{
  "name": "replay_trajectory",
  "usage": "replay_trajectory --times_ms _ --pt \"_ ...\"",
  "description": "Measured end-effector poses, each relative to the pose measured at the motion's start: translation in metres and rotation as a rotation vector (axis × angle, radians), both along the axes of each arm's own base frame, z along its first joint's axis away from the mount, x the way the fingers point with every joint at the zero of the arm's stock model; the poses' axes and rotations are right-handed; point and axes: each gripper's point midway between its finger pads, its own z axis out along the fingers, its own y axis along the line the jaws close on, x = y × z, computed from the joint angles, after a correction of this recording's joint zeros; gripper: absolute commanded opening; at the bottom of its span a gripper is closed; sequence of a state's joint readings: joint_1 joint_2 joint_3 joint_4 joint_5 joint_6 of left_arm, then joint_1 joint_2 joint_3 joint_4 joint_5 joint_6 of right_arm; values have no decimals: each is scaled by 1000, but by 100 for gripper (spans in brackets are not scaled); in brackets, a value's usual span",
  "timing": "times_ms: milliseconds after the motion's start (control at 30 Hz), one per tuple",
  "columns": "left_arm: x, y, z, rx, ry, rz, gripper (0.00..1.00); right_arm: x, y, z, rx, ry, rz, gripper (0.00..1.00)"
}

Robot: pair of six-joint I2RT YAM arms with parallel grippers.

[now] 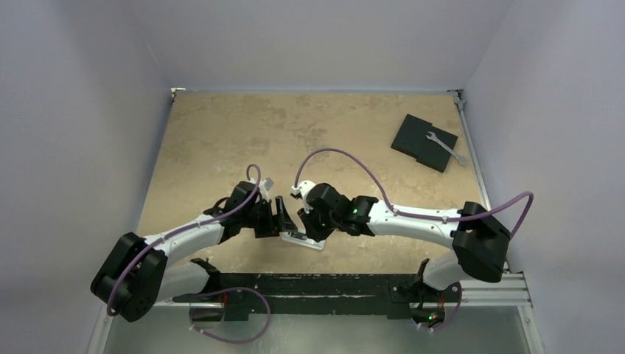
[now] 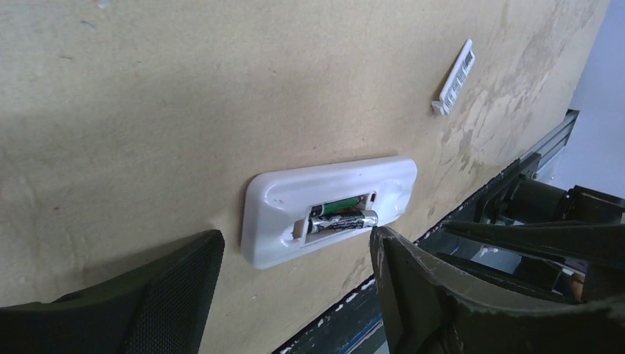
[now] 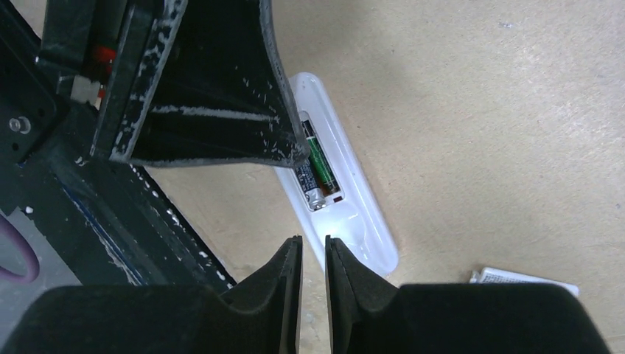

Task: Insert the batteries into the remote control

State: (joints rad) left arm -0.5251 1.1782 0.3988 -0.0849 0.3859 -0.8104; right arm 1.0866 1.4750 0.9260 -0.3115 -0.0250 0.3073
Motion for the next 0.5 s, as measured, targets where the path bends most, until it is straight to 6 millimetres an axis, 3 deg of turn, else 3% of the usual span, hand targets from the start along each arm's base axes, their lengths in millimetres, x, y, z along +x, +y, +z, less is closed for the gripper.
replay_trajectory --times_ms 500 --pt "-14 -10 -1 -19 0 -2 67 -5 -1 -14 42 75 -116 23"
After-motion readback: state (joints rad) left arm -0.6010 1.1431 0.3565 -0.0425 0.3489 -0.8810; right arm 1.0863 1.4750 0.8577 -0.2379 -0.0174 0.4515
